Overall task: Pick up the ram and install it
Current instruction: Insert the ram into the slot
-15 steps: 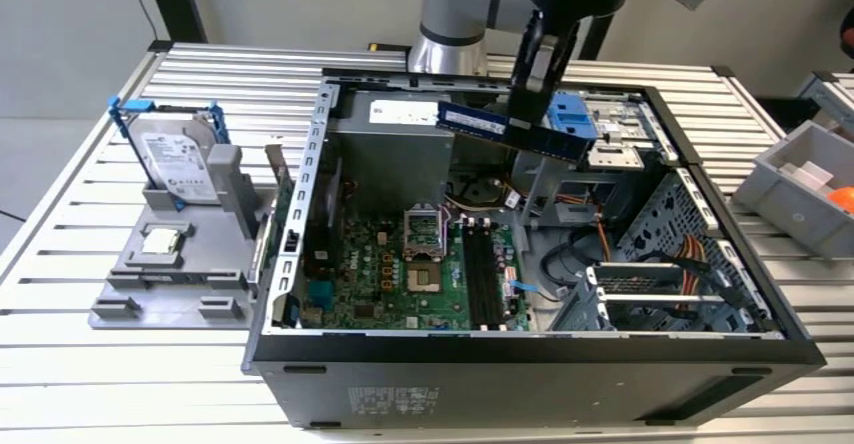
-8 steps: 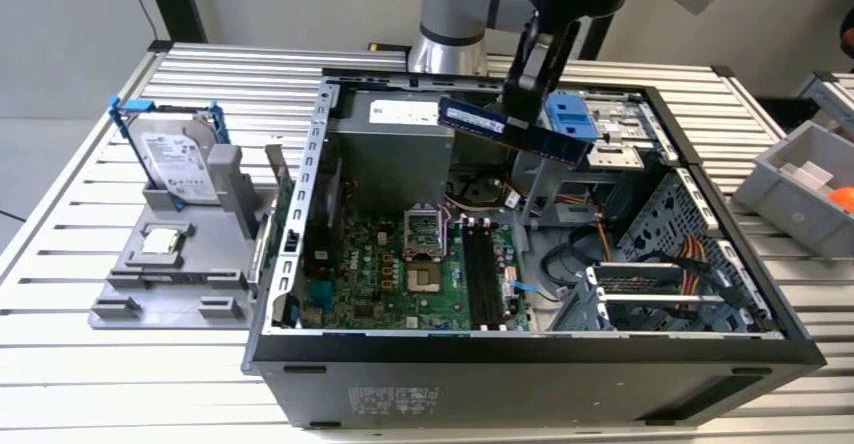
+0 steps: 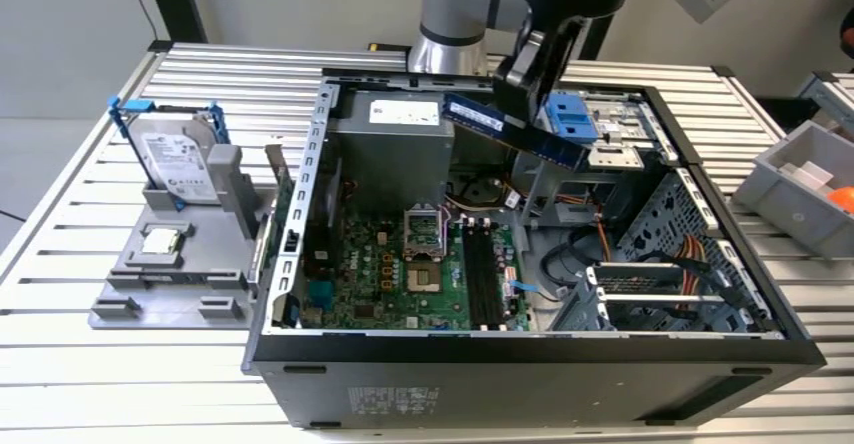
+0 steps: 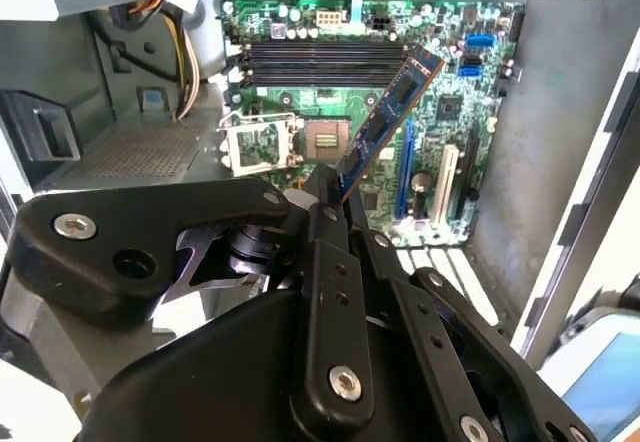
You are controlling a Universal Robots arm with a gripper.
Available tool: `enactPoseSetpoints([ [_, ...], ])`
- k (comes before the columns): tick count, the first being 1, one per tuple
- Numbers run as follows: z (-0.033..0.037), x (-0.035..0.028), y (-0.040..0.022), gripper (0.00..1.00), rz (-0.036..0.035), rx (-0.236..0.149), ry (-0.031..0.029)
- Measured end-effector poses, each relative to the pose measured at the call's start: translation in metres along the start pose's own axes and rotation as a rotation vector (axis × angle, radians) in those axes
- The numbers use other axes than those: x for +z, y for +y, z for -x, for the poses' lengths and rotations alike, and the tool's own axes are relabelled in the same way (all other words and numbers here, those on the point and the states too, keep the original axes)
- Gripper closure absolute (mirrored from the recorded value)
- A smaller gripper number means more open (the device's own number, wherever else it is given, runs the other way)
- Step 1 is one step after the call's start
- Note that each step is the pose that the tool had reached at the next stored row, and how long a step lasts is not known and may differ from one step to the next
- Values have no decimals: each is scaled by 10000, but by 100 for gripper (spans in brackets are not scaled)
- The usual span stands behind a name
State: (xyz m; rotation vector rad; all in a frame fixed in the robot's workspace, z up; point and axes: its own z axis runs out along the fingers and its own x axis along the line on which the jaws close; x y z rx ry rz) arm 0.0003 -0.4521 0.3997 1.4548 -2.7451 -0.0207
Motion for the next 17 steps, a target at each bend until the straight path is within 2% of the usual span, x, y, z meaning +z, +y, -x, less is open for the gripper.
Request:
enactPoseSetpoints([
  [17,0,3,0,100,61,2502,-71],
])
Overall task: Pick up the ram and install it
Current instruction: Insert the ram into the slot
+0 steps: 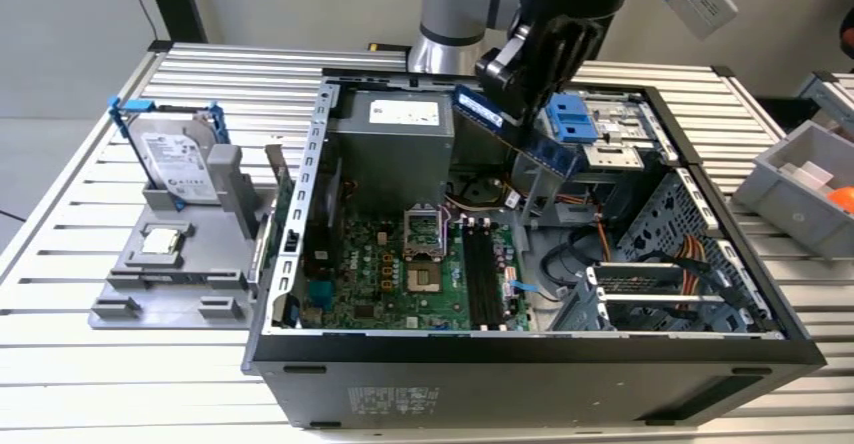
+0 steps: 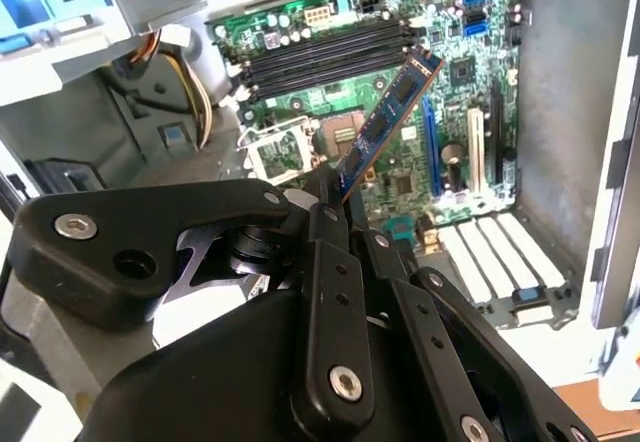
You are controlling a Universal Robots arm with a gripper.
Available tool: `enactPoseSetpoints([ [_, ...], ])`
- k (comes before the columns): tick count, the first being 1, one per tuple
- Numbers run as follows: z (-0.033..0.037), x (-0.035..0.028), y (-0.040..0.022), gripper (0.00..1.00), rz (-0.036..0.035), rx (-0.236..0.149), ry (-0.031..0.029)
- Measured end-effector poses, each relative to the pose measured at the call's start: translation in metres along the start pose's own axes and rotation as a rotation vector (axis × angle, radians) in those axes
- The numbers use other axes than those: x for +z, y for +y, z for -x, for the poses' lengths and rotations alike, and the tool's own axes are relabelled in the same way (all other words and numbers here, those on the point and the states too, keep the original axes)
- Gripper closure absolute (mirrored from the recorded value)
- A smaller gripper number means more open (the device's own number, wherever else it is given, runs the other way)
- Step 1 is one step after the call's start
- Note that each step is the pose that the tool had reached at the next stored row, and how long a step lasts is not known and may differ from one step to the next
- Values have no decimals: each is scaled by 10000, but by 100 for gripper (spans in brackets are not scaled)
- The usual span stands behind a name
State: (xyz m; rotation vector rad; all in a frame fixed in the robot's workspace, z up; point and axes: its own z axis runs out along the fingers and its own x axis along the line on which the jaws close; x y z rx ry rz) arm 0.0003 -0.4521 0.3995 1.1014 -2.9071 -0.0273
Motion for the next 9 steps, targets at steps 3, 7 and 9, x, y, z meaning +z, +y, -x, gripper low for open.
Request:
enactPoseSetpoints([
  [3,0,0,0,100,11,430,-12],
  [7,0,1,0,100,24,985,-28],
  [9,0,1,0,100,31,1245,-34],
])
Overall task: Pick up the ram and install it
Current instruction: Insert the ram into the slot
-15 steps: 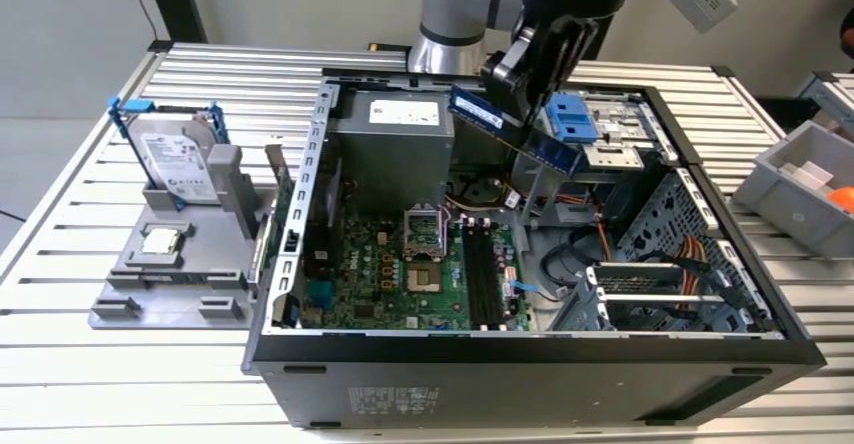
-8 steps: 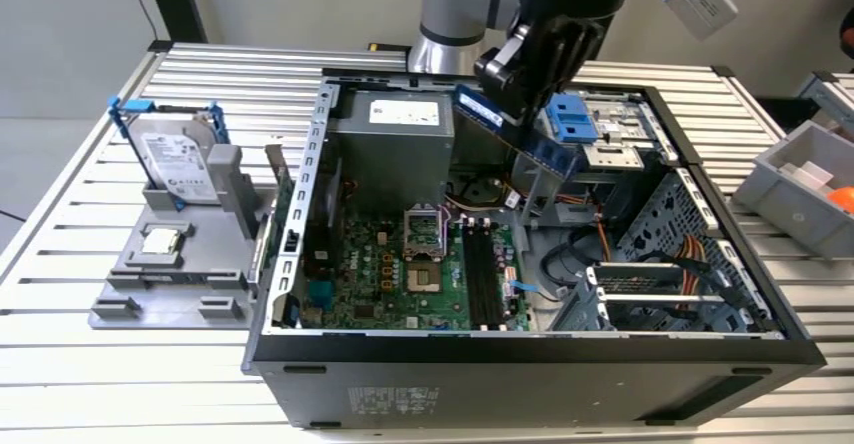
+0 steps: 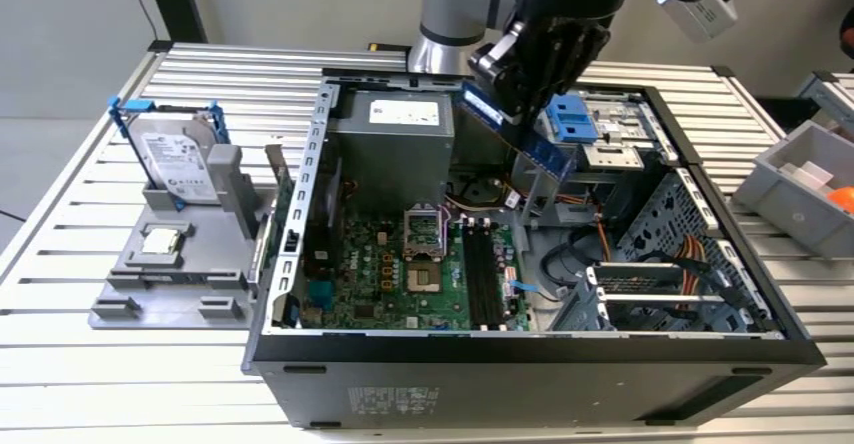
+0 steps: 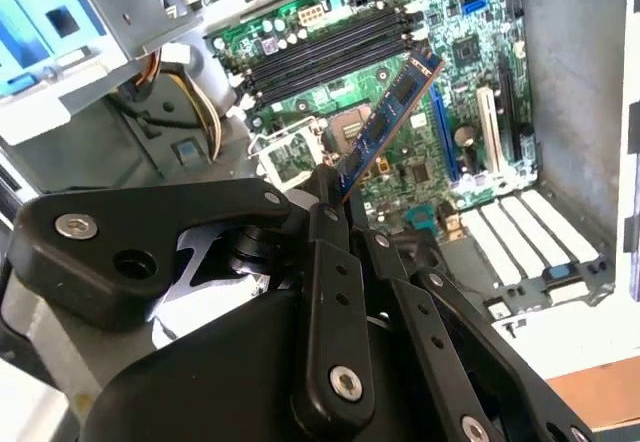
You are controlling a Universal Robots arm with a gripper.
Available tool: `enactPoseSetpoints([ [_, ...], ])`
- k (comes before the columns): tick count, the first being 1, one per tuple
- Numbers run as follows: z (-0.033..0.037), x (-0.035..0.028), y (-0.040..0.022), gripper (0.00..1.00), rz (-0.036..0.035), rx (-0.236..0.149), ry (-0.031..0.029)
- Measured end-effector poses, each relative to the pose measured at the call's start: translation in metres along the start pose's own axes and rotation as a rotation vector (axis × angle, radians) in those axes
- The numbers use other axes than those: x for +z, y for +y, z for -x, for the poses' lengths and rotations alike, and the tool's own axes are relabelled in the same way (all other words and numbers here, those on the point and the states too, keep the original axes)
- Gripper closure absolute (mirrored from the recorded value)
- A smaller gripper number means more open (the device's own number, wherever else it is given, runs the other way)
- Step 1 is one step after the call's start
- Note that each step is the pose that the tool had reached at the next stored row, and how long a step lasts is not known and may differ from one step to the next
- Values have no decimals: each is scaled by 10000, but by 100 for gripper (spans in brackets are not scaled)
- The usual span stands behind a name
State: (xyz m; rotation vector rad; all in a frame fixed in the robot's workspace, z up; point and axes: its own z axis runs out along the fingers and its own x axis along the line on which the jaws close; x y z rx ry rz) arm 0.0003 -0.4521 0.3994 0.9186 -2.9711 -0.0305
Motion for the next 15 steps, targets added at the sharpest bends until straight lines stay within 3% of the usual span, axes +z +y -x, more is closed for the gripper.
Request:
enactPoseSetpoints([
  [15,0,3,0,100,46,1905,-54],
])
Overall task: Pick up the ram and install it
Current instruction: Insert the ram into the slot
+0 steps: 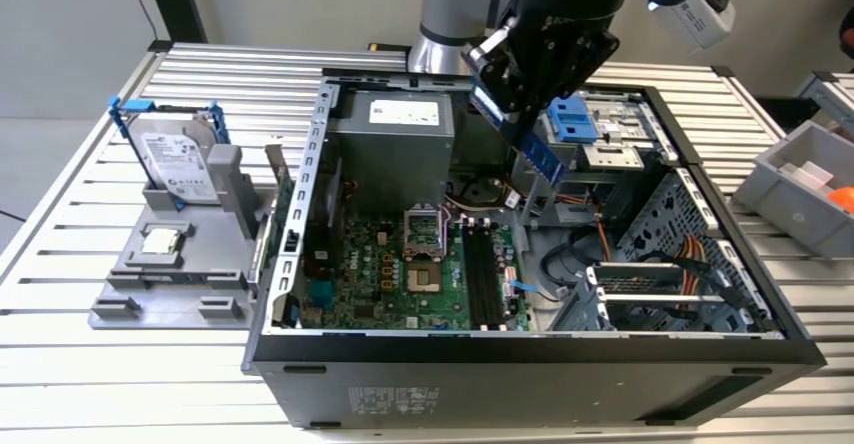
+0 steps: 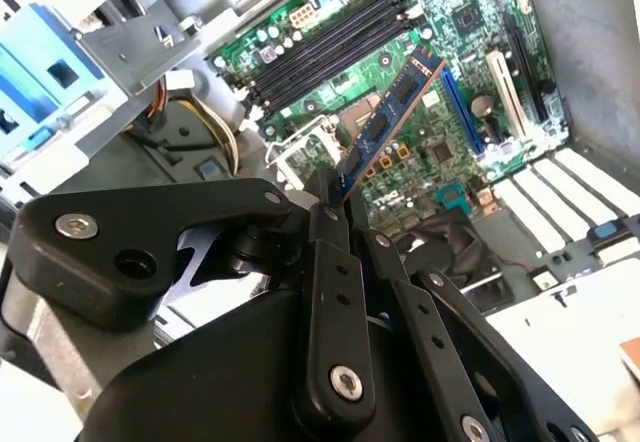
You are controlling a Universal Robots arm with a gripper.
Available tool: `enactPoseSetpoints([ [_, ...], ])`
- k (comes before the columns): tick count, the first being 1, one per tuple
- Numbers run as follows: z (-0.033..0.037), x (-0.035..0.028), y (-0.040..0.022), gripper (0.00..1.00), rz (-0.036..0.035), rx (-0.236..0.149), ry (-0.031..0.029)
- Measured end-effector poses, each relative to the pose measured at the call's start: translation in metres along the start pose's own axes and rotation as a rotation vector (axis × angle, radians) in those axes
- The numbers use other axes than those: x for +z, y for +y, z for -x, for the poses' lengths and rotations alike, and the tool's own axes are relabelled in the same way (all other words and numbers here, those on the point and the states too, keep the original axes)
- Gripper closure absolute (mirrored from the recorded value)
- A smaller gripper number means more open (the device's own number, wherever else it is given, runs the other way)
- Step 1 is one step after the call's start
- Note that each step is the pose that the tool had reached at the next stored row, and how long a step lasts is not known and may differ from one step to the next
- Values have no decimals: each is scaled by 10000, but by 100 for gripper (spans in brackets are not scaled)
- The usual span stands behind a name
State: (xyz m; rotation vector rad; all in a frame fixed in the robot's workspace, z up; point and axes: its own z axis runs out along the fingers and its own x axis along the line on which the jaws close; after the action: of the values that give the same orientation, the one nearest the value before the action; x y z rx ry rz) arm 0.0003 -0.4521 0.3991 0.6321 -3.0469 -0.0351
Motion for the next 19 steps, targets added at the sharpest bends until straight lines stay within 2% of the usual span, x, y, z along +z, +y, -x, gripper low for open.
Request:
enactPoseSetpoints([
  [19,1,5,0,100,61,2518,-71],
])
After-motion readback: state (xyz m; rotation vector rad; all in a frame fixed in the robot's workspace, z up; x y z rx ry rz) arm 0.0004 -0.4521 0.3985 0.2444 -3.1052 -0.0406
